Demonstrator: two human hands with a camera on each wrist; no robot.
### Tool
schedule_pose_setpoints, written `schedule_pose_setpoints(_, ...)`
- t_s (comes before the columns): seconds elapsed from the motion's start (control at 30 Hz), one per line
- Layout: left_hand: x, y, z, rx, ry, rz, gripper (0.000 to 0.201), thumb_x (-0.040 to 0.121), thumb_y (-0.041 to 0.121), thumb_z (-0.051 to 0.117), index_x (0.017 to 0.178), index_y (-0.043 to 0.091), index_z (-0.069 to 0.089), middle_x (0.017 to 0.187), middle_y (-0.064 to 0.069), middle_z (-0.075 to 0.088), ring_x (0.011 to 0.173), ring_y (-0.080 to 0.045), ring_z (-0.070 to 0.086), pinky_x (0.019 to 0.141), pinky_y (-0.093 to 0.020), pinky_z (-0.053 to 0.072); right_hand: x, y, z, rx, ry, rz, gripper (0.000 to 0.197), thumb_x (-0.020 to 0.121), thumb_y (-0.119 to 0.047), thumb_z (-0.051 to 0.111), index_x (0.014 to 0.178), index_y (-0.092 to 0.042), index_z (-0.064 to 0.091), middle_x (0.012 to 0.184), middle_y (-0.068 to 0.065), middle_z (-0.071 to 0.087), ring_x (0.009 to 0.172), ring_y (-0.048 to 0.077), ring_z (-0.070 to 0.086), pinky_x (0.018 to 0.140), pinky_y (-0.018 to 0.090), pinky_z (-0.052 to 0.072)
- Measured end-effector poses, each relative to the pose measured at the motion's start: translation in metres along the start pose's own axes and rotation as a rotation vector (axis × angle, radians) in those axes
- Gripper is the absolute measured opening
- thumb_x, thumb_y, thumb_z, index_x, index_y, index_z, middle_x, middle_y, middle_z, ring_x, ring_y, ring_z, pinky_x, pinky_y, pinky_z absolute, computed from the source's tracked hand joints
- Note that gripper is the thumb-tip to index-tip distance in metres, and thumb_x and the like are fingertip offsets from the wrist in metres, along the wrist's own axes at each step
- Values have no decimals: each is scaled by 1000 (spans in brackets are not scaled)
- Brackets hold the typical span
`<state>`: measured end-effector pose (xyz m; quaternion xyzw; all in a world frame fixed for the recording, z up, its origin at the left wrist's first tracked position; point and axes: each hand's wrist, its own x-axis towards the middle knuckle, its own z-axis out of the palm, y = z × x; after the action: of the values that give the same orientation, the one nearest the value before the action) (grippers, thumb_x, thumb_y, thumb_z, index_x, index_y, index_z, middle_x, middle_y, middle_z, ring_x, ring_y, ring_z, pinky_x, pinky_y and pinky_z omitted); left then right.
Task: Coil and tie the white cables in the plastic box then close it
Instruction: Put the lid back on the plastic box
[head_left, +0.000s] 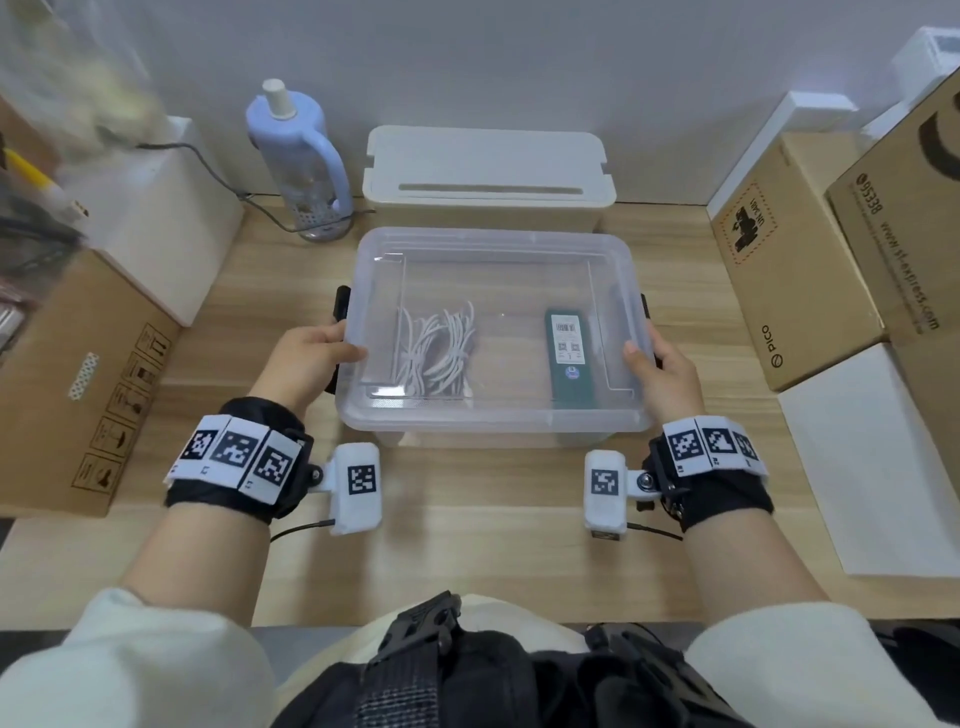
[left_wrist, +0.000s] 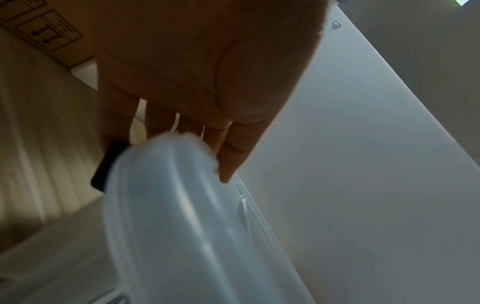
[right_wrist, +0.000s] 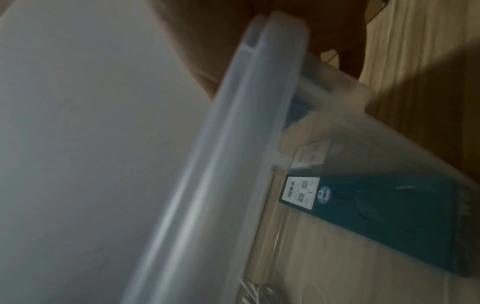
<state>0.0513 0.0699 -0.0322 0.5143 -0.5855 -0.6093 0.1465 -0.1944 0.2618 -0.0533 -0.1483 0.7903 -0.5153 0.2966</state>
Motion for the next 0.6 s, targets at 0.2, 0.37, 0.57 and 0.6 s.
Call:
schedule_pose_setpoints(0.2, 11, 1, 2, 26, 75, 6, 15, 91, 8, 51, 84, 9, 64, 86, 15, 67, 78, -4, 63, 86, -30, 43, 9, -11, 2, 7, -7, 69, 55, 89, -16, 56, 140, -23, 36, 142, 4, 44, 126, 26, 47, 105, 45, 40)
schedule_pose_setpoints(0.37, 22, -4, -3, 70, 257, -82, 70, 83, 30, 66, 139, 8, 30, 140, -11, 41, 123, -28, 46, 103, -46, 39, 17, -17, -6, -46, 119, 98, 86, 77, -10, 71, 145, -23, 21, 152, 4, 26, 136, 25, 30, 108, 41, 31)
schedule_pose_setpoints(0.57, 31, 9, -6, 239, 186, -61, 41, 81, 22, 66, 114, 0, 58, 88, -9, 62, 73, -21, 56, 60, -27, 40, 21, -18, 0, -177, 134, 79, 84, 78, -13, 71, 145, -15, 22, 149, 7, 33, 133, 25, 37, 108, 36, 31)
schedule_pose_setpoints(0.6, 31, 13, -2, 291, 186, -34, 37, 83, 18, 64, 114, -1, 58, 89, -10, 61, 73, -22, 57, 62, -28, 42, 22, -18, 0, -190, 122, 78, 82, 78, -13, 70, 145, -13, 22, 148, 8, 35, 132, 26, 39, 107, 36, 32)
